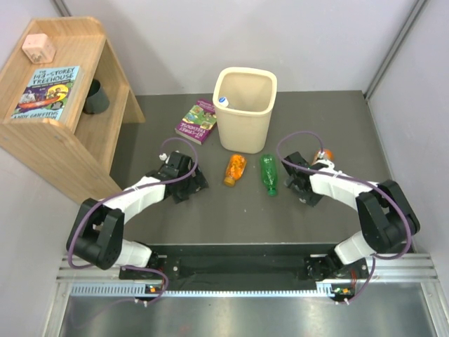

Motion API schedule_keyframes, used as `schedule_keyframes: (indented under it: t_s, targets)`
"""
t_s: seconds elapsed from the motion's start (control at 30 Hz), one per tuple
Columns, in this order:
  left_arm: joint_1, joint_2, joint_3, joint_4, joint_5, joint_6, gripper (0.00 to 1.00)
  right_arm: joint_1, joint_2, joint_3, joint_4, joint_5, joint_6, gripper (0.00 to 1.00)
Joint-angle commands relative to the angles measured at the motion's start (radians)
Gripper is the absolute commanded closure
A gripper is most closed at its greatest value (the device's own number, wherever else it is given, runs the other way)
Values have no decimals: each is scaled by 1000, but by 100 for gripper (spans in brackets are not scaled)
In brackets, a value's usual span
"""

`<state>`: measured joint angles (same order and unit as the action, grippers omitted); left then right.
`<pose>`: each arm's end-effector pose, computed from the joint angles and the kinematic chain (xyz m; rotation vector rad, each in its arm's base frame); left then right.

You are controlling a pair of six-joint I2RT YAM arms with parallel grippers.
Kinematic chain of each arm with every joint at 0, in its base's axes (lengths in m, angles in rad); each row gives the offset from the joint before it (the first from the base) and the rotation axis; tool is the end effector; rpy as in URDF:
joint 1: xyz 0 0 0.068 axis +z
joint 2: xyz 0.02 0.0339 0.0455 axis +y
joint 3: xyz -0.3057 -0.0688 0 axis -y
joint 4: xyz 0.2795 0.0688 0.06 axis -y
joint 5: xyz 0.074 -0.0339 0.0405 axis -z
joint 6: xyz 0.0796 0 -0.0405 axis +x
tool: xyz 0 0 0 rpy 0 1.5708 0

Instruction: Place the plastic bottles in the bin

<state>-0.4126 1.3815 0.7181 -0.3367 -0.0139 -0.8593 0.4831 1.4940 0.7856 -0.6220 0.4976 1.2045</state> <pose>0.2777 -0.1203 0.1596 -0.5898 2.5726 -0.4451 0.2675 0.0974 0.1422 0.9947 2.4105 -0.2049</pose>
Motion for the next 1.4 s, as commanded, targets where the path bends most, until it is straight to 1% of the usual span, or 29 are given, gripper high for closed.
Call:
schedule_keyframes:
  t_s: [0.0, 0.03, 0.07, 0.1, 0.13, 0.17, 0.23, 0.27, 0.37, 0.43, 0.47, 0.5, 0.57, 0.6, 0.63, 0.67, 0.7, 0.73, 0.77, 0.8, 0.83, 0.87, 0.9, 0.97, 1.0, 1.03, 1.1, 1.2, 1.37]
  targets:
    - [5, 5, 18, 24, 9, 23, 5, -14, 25, 20, 142, -39, -86, 24]
    - [5, 4, 20, 24, 9, 25, 5, -14, 29, 35, 139, -36, -127, 31]
    - [5, 4, 20, 24, 9, 28, 5, -12, 32, 43, 134, -31, -143, 43]
    - [5, 2, 20, 25, 9, 28, 5, -12, 28, 49, 127, -25, -158, 50]
    - [5, 1, 18, 27, 9, 29, 5, -11, 20, 46, 123, -24, -184, 54]
    - [5, -1, 17, 30, 9, 31, 5, -9, -9, 41, 125, -19, -200, 68]
    - [6, 1, 14, 37, 9, 31, 6, 11, -50, 24, 134, 4, -252, 86]
    - [5, 1, 12, 39, 9, 29, 6, 21, -95, 21, 134, 12, -269, 100]
    - [5, 7, 14, 50, 9, 29, 6, 77, -184, 21, 120, 39, -325, 100]
    - [5, 19, 21, 60, 45, 26, 6, 141, -239, 24, 114, 62, -371, 100]
    - [6, 24, 24, 73, 64, 34, 6, 167, -308, 21, 122, 68, -393, 100]
    - [6, 33, 33, 82, 86, 42, 6, 223, -348, 12, 166, 68, -417, 100]
    - [8, 34, 46, 141, 135, 60, 4, 252, -459, -14, 252, -18, -541, 100]
    - [9, 30, 52, 174, 228, 65, 3, 255, -491, -43, 295, -151, -569, 100]
    - [11, 25, 50, 229, 285, 68, 3, 255, -521, -58, 358, -218, -606, 100]
    - [12, 16, 47, 348, 360, 54, 2, 255, -575, -69, 382, -307, -621, 100]
    - [11, 11, 28, 446, 496, 33, 1, 255, -595, -89, 401, -350, -632, 100]
    - [12, 8, 6, 550, 585, -2, 1, 253, -613, -98, 433, -384, -638, 100]
    - [11, -1, -26, 679, 657, -126, 1, 255, -633, -106, 447, -439, -640, 100]
    - [11, -7, -131, 1090, 751, -221, 1, 255, -641, -118, 459, -468, -640, 100]
    - [11, -3, -190, 1302, 756, -325, 1, 255, -643, -120, 491, -493, -640, 100]
    - [11, 23, -236, 1513, 740, -498, 1, 255, -638, -124, 508, -560, -638, 100]
    - [11, 46, -268, 1726, 718, -559, 1, 255, -634, -129, 536, -591, -632, 100]
    - [14, 126, -241, 1862, 767, -695, 1, 262, -609, -128, 597, -651, -609, 100]
    - [12, 148, -209, 1916, 779, -730, 1, 275, -595, -115, 611, -662, -602, 100]
    - [11, 166, -201, 2015, 775, -759, 1, 282, -583, -106, 613, -669, -596, 100]
    - [9, 185, -187, 2035, 763, -790, 1, 305, -540, -71, 614, -679, -596, 100]
    - [8, 151, -174, 1984, 759, -745, 1, 331, -488, -40, 653, -703, -596, 100]
    - [8, 47, -134, 1778, 766, -614, 1, 376, -394, 4, 637, -745, -617, 100]
